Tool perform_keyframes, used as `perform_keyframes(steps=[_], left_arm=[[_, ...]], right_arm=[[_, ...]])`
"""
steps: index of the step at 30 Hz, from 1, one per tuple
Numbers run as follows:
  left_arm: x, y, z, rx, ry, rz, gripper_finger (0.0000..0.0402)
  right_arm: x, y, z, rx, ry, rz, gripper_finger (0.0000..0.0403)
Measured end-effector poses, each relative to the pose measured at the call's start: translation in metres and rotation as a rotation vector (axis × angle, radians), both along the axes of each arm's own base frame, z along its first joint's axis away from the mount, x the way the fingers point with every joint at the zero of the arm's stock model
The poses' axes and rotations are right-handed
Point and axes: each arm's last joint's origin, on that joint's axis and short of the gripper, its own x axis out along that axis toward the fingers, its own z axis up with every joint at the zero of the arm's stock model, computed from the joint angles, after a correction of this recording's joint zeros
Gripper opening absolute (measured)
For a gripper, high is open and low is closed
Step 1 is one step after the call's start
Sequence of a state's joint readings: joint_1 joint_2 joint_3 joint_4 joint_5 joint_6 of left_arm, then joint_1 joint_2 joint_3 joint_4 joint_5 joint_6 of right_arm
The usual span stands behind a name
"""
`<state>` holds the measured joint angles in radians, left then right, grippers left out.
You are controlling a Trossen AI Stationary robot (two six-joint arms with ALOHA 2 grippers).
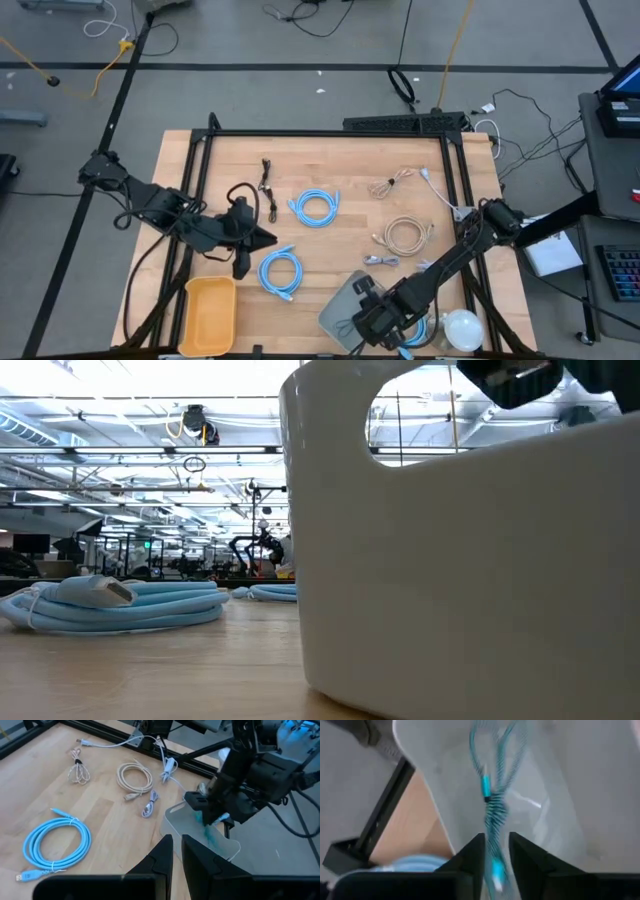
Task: Sort cables
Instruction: Put the top blue HDMI cable into the yellow bin
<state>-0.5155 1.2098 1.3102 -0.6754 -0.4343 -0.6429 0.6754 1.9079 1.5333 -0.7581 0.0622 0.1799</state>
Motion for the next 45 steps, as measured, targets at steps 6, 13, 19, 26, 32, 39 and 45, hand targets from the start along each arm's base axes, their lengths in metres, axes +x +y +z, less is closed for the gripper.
perform_keyframes(steps=[6, 13, 19, 26, 32, 39, 45], left_arm=[[-0.001, -0.002, 0.0, -0.001, -0.003, 0.004, 0.0042], [-0.002, 0.001, -0.017, 0.171, 0.151, -0.044, 0.0042], [0.016, 0.011, -0.05, 0.342, 0.419, -0.133, 0.0042], [0.053, 0.044, -0.122, 0.229, 0.524, -0.226, 0.0042], [0.064, 0.086, -0.174, 0.195, 0.544, -0.242, 0.0042], [0.087, 0.124, -0.188, 0.064, 0.435, -0.317, 0.0043], [0.116, 0.141, -0.18, 0.143, 0.377, -0.235, 0.0056]], right_arm=[[0.003, 0.0, 0.001, -0.005, -0.039, -0.058, 0.0127], [0.01, -0.014, 0.036, 0.034, -0.22, -0.2, 0.0133], [0.013, -0.04, 0.107, 0.016, -0.532, -0.393, 0.0134], [0.0, -0.072, 0.157, 0.131, -0.74, -0.682, 0.0135], [-0.016, -0.083, 0.168, 0.109, -0.736, -0.706, 0.0134], [-0.035, -0.094, 0.164, -0.031, -0.638, -0.704, 0.0134], [-0.038, -0.105, 0.162, -0.163, -0.669, -0.777, 0.0134]])
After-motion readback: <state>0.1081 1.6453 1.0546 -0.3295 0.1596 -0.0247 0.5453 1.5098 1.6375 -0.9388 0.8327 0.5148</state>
